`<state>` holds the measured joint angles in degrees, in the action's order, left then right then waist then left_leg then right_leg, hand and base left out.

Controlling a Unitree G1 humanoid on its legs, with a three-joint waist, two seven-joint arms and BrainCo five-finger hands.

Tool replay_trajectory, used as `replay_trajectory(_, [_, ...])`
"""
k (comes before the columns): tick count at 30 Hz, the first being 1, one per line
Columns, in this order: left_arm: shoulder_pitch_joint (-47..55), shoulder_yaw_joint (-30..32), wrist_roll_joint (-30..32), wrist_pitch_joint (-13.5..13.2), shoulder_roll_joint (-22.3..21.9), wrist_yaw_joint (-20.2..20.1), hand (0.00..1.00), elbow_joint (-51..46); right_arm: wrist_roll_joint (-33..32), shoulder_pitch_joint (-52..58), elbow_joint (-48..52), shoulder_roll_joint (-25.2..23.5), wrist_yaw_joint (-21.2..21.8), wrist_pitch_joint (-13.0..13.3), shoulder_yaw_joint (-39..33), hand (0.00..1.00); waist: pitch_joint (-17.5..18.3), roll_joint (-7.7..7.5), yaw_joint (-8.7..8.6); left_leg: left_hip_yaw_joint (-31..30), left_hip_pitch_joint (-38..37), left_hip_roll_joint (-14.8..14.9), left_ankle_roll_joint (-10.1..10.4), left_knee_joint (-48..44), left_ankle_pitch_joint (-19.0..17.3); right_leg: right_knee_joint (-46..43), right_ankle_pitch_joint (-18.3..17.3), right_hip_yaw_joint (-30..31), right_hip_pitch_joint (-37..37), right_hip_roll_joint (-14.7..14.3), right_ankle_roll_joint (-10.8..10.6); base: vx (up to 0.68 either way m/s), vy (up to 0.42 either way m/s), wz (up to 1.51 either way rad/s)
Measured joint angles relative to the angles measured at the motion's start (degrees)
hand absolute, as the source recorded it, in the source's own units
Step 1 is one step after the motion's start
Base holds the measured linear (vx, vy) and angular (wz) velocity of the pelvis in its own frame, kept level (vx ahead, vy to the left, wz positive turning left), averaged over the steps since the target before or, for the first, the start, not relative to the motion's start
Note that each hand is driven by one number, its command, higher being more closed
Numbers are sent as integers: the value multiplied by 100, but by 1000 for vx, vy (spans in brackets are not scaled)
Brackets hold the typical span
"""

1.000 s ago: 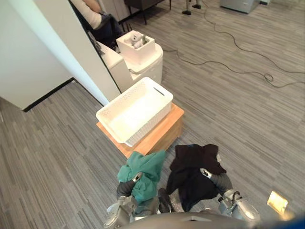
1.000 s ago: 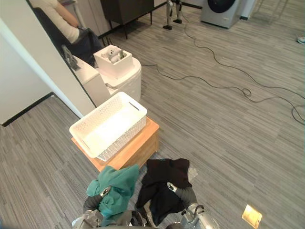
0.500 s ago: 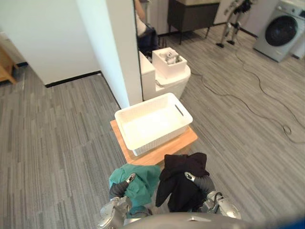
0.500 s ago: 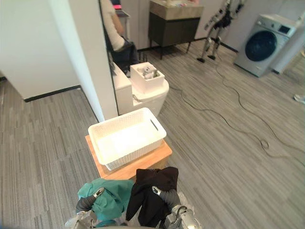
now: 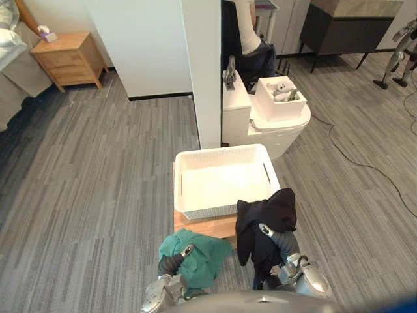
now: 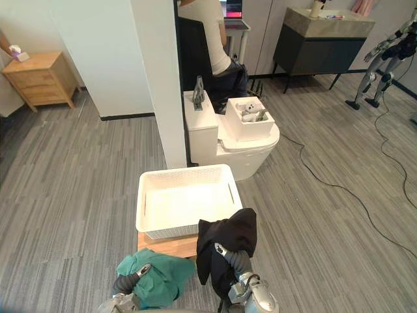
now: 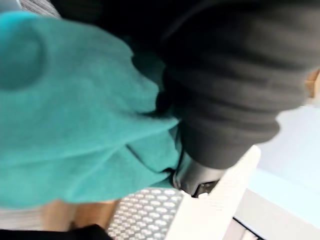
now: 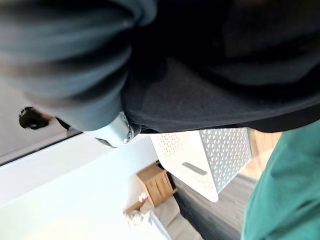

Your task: Tidy the bed and pick cloth on bed and put in laundry

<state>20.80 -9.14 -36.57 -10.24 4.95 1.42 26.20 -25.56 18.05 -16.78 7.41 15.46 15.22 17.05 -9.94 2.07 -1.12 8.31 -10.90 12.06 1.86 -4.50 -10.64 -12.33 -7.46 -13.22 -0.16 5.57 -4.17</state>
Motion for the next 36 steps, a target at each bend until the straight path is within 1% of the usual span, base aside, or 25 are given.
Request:
replay_trajectory(1, [-23, 1, 0, -23, -5, -52, 100, -8, 49, 7, 88, 32, -62, -67, 6, 100, 20, -20, -7, 337, 63, -30, -792, -238, -154, 59, -43, -28, 75, 110, -11, 165, 30, 54])
replay_trajectory(2, [-91, -4, 1, -23, -9, -113, 100, -13, 108, 29, 179, 28, -117, -85, 14, 100, 102, -5, -41, 628, 378, -8, -643, -706, -18, 140, -54, -43, 90, 158, -2, 203, 38, 103])
replay_trajectory(3, [-184, -29, 4, -21, -38, -148, 100, -58, 214, 52, 350, 60, -256, -135, -54, 100, 162, -21, -131, 1048, 781, -6, -424, -1226, 197, 224, -48, -35, 199, 266, 5, 191, 8, 112])
replay_trajectory(4, [-181, -49, 5, -22, -73, -164, 100, -97, 244, 90, 470, 91, -297, -136, -85, 100, 188, 19, -140, 1083, 794, -31, -381, -1194, 223, 255, -4, -45, 246, 281, 27, 250, 52, 107])
replay_trajectory(6, [-131, -69, 8, -11, -139, -183, 100, -201, 355, 103, 665, 181, -376, -128, -205, 100, 241, 99, -82, 1087, 662, -122, -103, -908, 339, 324, 13, -46, 337, 315, 39, 206, 85, 49])
replay_trajectory(7, [-93, -96, 8, -4, -85, -193, 100, -270, 460, 16, 763, 144, -453, -129, -294, 100, 207, 51, -16, 1089, 628, -201, 115, -962, 481, 412, 16, -47, 490, 403, 41, 219, 107, 46])
replay_trajectory(8, [-50, -104, 9, 21, -13, -235, 100, -248, 557, -45, 901, 115, -487, -129, -351, 100, 107, -166, 76, 1079, 718, -343, 283, -1108, 328, 454, 15, -21, 685, 612, 40, 196, 126, 40])
replay_trajectory(9, [27, -103, 9, 49, -4, -250, 100, -247, 630, -86, 968, 123, -507, -129, -406, 100, 131, -214, 121, 1013, 617, -545, 317, -598, 309, 471, 14, 0, 745, 681, 38, 144, 129, 23])
replay_trajectory(10, [193, -153, 10, 83, -11, -286, 100, -275, 832, -176, 1250, 190, -590, -131, -558, 100, 170, -83, 127, 961, 407, -730, 173, 350, 1105, 450, 30, -23, 865, 615, 17, 113, 159, 18])
replay_trajectory(11, [304, -162, 15, 126, 55, -285, 100, -250, 999, -299, 1449, 214, -700, -150, -667, 100, 245, -102, 92, 1153, 243, -706, 109, 522, 1075, 434, 7, -12, 920, 531, -10, 114, 127, 19])
replay_trajectory(12, [330, -162, 14, 146, 93, -279, 100, -249, 1066, -364, 1581, 199, -737, -180, -702, 100, 280, -119, 106, 1150, 217, -716, 110, 540, 1075, 425, 9, 3, 936, 534, -12, 113, 99, 8])
replay_trajectory(13, [363, -132, 22, 163, 128, -278, 100, -252, 1195, -511, 1890, 221, -814, -197, -733, 100, 269, -285, 167, 1142, 189, -721, 117, 584, 1066, 442, 16, 23, 948, 550, -20, 74, 39, 1])
replay_trajectory(14, [353, -95, 42, 236, 236, -280, 100, -251, 1294, -683, 2181, 254, -899, -236, -818, 100, 264, -398, 211, 1125, 192, -743, 117, 651, 1066, 445, 33, 12, 964, 548, -49, 53, 47, 4])
replay_trajectory(15, [329, -85, 101, 256, 235, -280, 100, -251, 1313, -779, 2298, 267, -930, -269, -876, 100, 246, -447, 209, 1103, 203, -748, 117, 666, 1066, 445, 36, 9, 963, 549, -54, 4, 35, 14])
replay_trajectory(16, [281, -88, 246, 294, 235, -281, 100, -251, 1340, -983, 2510, 306, -1006, -374, -1030, 100, 238, -537, 201, 1046, 191, -765, 116, 727, 1065, 445, 38, 6, 965, 555, -56, -21, 40, 19])
replay_trajectory(17, [249, -82, 337, 334, 236, -281, 100, -249, 1339, -1176, 2653, 421, -1113, -493, -1122, 100, 263, -576, 197, 996, 179, -781, 114, 807, 1064, 446, 39, -1, 966, 558, -59, -41, 36, 17])
replay_trajectory(20, [210, -89, 435, 337, 204, -281, 100, -248, 1337, -1547, 2728, 709, -1200, -711, -1204, 100, 272, -599, 212, 983, 130, -805, 109, 849, 1067, 452, 85, 1, 997, 588, -133, -63, 38, 5])
replay_trajectory(22, [135, -89, 477, 377, 198, -278, 100, -244, 1328, -1670, 2857, 845, -1239, -969, -1214, 100, 277, -583, 212, 963, 95, -844, 79, 901, 1082, 546, 83, 1, 1079, 622, -136, -87, 3, 1])
replay_trajectory(23, [118, -89, 485, 386, 184, -278, 100, -242, 1327, -1678, 2911, 895, -1233, -1025, -1213, 100, 280, -568, 218, 966, 94, -859, 56, 949, 1100, 564, 82, 0, 1079, 624, -137, -126, -1, 3])
replay_trajectory(24, [58, -45, 612, 392, 105, -275, 100, -241, 1303, -1782, 2981, 1002, -1213, -1185, -1221, 100, 278, -547, 208, 951, 116, -915, 27, 1038, 1157, 637, 32, -2, 1075, 660, -213, -104, -8, 2])
replay_trajectory(26, [13, -18, 666, 456, 88, -268, 100, -240, 1282, -1846, 2982, 1051, -1190, -1306, -1229, 100, 277, -546, 203, 959, 152, -949, 29, 1040, 1192, 676, 0, -2, 1056, 675, -254, -89, -14, 3])
replay_trajectory(29, [-91, -25, 681, 575, 38, -212, 100, -240, 1276, -1847, 2952, 1154, -1103, -1667, -1230, 100, 277, -508, 181, 861, 206, -936, 45, 1043, 1323, 712, -33, -38, 1062, 636, -257, -67, -33, 11])
replay_trajectory(30, [-104, -30, 685, 603, 29, -195, 100, -240, 1277, -1848, 2915, 1159, -1099, -1717, -1231, 100, 284, -498, 173, 850, 205, -927, 45, 1043, 1340, 711, -32, -46, 1059, 625, -256, -60, -38, 9])
replay_trajectory(33, [-169, -163, 690, 679, -28, -83, 100, -237, 1292, -1870, 2603, 1150, -1107, -1910, -1115, 100, 318, -452, 162, 835, 201, -884, 67, 1047, 1395, 710, -33, -38, 1058, 583, -237, -54, -24, 3])
replay_trajectory(36, [-276, -201, 807, 777, 27, -10, 100, -103, 1353, -2124, 1727, 994, -1173, -2032, -682, 100, 313, -434, 108, 803, 203, -829, 91, 1050, 1452, 729, -12, -56, 1061, 520, -206, -64, -32, 4])
